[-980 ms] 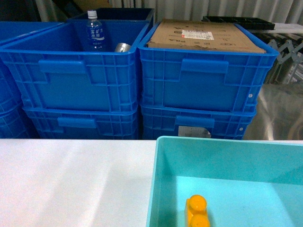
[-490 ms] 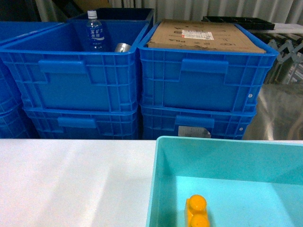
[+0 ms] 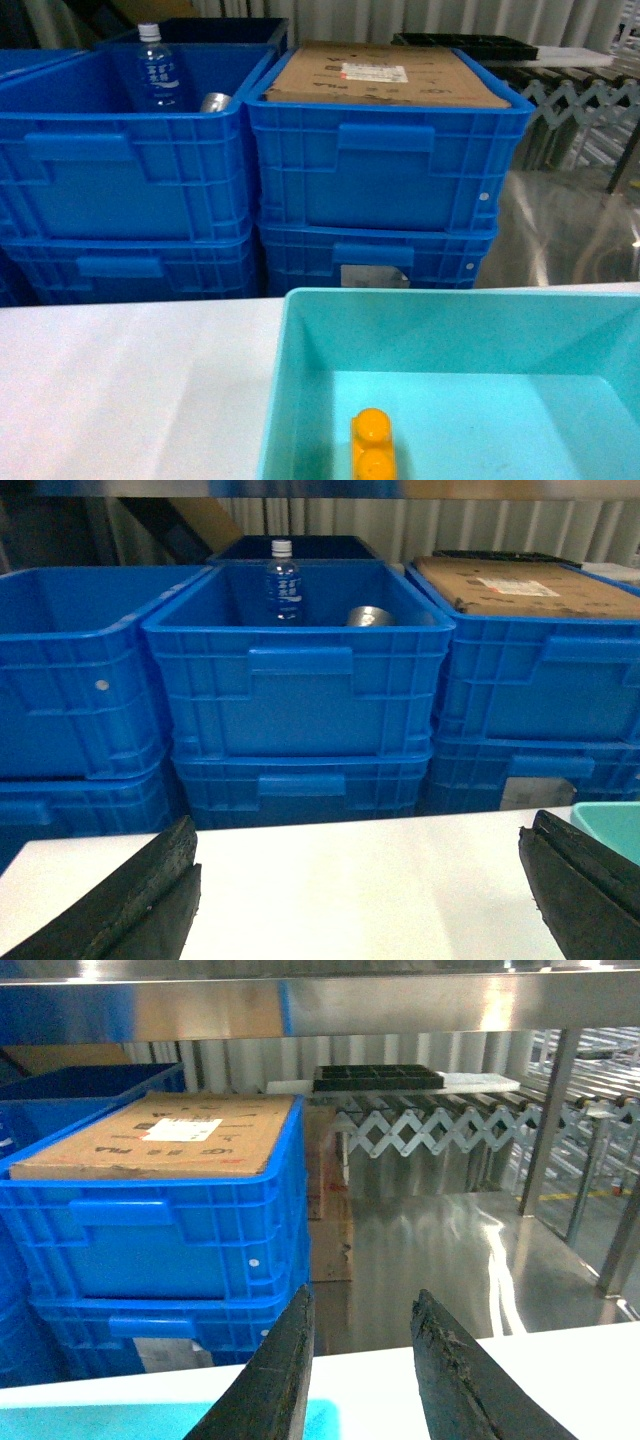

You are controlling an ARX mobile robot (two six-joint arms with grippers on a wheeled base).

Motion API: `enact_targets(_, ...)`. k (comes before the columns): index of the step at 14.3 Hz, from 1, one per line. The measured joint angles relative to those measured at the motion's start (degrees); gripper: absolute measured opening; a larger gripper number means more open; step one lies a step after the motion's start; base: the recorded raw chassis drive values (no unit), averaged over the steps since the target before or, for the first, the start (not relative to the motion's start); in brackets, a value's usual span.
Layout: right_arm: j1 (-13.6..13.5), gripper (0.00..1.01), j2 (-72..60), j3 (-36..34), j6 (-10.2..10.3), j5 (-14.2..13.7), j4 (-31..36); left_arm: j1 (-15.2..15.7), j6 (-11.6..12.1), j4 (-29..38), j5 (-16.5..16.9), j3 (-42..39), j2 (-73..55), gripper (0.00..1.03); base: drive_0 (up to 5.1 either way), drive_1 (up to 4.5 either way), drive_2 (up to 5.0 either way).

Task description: Pick red block from blue box to shelf

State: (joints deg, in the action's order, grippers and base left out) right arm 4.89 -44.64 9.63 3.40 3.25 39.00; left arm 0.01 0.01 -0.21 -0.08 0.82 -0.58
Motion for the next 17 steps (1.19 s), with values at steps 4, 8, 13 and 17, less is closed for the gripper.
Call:
enact_targets(4, 0.0, 0.26, 0.02, 0.0, 0.0, -0.09, 0.04, -0.02, 0.0, 0.0, 0.02, 0.0, 0.0, 0.98, -1.6, -1.56, -1.6)
enact_targets(8, 0.0, 0.26, 0.02, 0.0, 0.0, -0.11, 0.02, -0.02, 0.0, 0.0, 0.02, 0.0, 0.0, 0.98, -1.7, -1.72, -1.7)
enact_targets(13, 0.0, 0.26, 0.02, 0.0, 0.0, -0.09, 0.02, -0.02, 0.0, 0.0, 0.02, 0.0, 0.0, 0.98, -1.7, -1.65, -1.7)
enact_targets(17, 0.0, 0.26, -0.22, 0.0, 0.0, -0.07, 0.04, -0.02, 0.02, -0.04, -0.04, 0.0, 0.0, 0.98, -1.5, -5.62, 2.6)
